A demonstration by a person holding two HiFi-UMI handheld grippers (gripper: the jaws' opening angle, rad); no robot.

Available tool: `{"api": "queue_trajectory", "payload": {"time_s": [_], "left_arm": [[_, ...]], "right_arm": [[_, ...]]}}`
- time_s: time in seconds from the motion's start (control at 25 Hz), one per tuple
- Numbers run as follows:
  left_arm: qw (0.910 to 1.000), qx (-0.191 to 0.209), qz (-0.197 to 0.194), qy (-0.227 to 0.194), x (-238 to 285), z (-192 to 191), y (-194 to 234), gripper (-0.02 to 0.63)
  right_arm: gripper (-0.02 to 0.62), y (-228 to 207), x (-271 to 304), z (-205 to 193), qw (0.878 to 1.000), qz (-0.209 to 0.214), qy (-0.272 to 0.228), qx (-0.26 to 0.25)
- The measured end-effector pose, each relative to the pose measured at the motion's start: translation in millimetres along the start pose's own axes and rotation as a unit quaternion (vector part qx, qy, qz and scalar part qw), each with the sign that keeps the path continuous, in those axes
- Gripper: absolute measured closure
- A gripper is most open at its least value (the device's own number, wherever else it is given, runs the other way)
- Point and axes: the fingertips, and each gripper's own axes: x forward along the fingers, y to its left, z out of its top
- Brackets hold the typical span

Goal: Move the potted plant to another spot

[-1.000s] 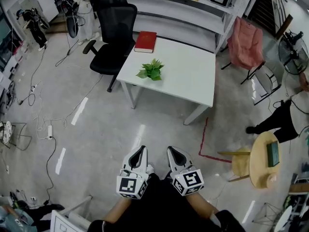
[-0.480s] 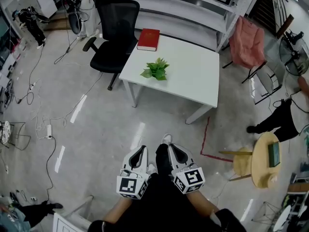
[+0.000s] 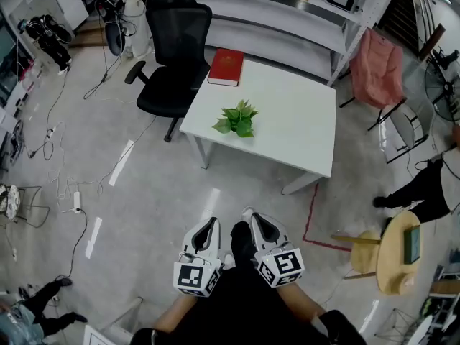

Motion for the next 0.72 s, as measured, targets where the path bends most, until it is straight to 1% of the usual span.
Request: {"api": "queue_trajectory", "payload": {"time_s": [0.24, 0.44, 0.64, 0.72], "left_arm": [[1.0000, 0.003, -0.001, 0.007, 67, 15, 15, 0.589], [0.9998, -0.013, 0.000, 0.018, 131, 27, 28, 0.589], [0.9995, -0.018, 0.001, 0.025, 188, 42, 35, 0.589], [0.9996, -0.014, -0.001, 0.027, 207, 48, 36, 0.589]], "right_arm": [[0.583, -45, 50, 19, 1.000, 0.000, 0.002, 0.006], [0.583, -89, 93, 43, 1.000, -0.001, -0.001, 0.006], [0.583, -132, 127, 62, 1.000, -0.003, 0.008, 0.012], [0.583, -145, 138, 69, 1.000, -0.003, 0.009, 0.015]]}}
